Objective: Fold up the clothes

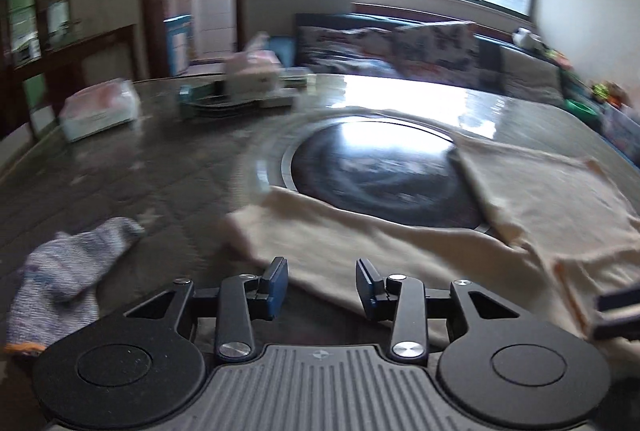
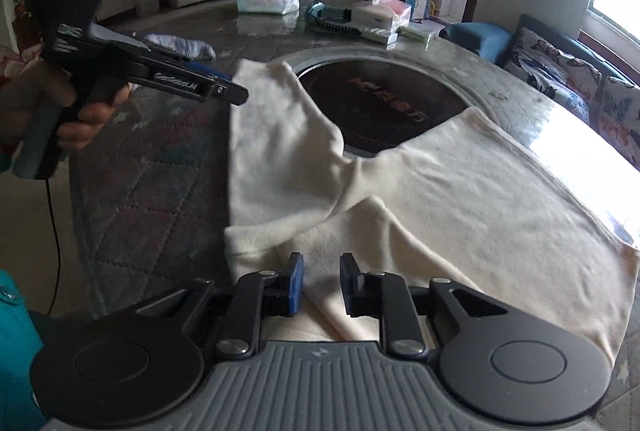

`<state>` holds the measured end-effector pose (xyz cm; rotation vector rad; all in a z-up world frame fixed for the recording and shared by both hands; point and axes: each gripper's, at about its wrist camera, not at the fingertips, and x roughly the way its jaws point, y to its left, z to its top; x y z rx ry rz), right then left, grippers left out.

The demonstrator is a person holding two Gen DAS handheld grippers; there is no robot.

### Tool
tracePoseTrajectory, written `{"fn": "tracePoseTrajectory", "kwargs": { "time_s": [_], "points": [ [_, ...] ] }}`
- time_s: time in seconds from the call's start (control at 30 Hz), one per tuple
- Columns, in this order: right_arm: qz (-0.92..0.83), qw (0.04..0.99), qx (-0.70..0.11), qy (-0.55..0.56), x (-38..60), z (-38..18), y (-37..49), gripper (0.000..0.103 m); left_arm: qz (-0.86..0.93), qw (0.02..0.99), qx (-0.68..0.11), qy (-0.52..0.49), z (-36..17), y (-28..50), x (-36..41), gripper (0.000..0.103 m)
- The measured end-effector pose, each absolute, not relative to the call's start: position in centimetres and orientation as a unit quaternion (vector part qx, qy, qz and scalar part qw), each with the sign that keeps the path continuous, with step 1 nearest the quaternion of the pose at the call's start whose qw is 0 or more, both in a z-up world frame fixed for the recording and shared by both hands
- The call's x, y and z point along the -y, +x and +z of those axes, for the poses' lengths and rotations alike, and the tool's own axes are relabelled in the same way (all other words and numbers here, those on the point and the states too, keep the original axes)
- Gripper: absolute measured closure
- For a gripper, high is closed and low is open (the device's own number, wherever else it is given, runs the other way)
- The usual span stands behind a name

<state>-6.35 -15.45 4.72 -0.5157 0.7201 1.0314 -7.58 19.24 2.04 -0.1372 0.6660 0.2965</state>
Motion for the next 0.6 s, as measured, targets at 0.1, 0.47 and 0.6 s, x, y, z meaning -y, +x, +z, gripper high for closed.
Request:
{"fn": "tracePoseTrajectory", "kwargs": {
  "time_s": [0.1, 0.47, 0.6],
  "points": [
    [0.466, 0.788, -0.327, -0.235, 15.9, 5.5, -6.1, 0.083, 0.173, 0.924, -0.329, -0.088, 1.6, -6.9, -20.7, 0.061],
    [0.418, 0.824, -0.328, -0.197, 19.6, 6.6, -5.1, 0.083, 0.173, 0.925, -0.313, -0.132, 1.3, -5.2, -22.3, 0.093],
    [0.397, 0.839, -0.330, -0.174, 21.4, 6.8, -4.7, 0.083, 0.117, 0.943, -0.281, -0.137, 3.8, -5.5, -20.0, 0.096]
  ]
}}
